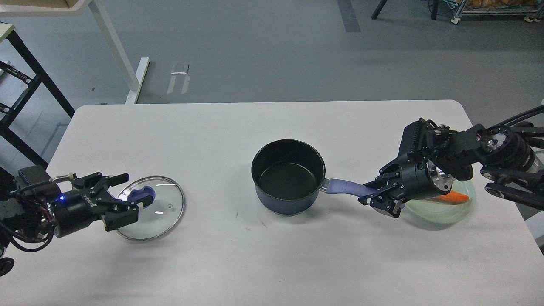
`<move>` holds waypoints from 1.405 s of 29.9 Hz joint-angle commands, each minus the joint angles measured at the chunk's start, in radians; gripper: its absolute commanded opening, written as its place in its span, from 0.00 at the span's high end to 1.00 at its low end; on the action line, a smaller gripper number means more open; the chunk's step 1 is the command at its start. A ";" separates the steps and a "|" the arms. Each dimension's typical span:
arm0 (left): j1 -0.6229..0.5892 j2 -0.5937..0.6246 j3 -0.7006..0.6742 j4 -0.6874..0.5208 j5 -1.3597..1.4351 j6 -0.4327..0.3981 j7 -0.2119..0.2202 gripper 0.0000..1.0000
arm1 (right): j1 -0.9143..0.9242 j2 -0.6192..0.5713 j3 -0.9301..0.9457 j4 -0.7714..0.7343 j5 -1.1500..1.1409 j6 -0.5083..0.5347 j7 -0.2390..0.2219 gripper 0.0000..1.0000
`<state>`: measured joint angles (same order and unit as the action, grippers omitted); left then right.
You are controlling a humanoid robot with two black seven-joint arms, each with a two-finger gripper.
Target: Open pot lid
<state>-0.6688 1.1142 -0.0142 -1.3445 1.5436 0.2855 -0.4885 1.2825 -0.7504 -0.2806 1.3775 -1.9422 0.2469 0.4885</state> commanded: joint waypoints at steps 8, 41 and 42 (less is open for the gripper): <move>-0.241 0.055 -0.026 0.051 -0.966 -0.535 0.000 0.01 | 0.000 -0.001 0.000 0.000 0.002 -0.001 0.000 0.57; -0.195 -0.326 -0.130 0.482 -1.645 -0.692 0.000 0.01 | -0.175 -0.014 0.331 -0.116 1.656 -0.206 0.000 0.01; -0.190 -0.338 -0.133 0.499 -1.651 -0.706 0.000 0.01 | -0.220 0.011 0.381 -0.152 1.692 -0.206 0.000 0.01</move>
<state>-0.8713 0.8087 -0.1334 -0.8903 -0.1013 -0.3815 -0.4888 1.1677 -0.7927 -0.0081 1.3018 -0.3631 0.0514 0.4886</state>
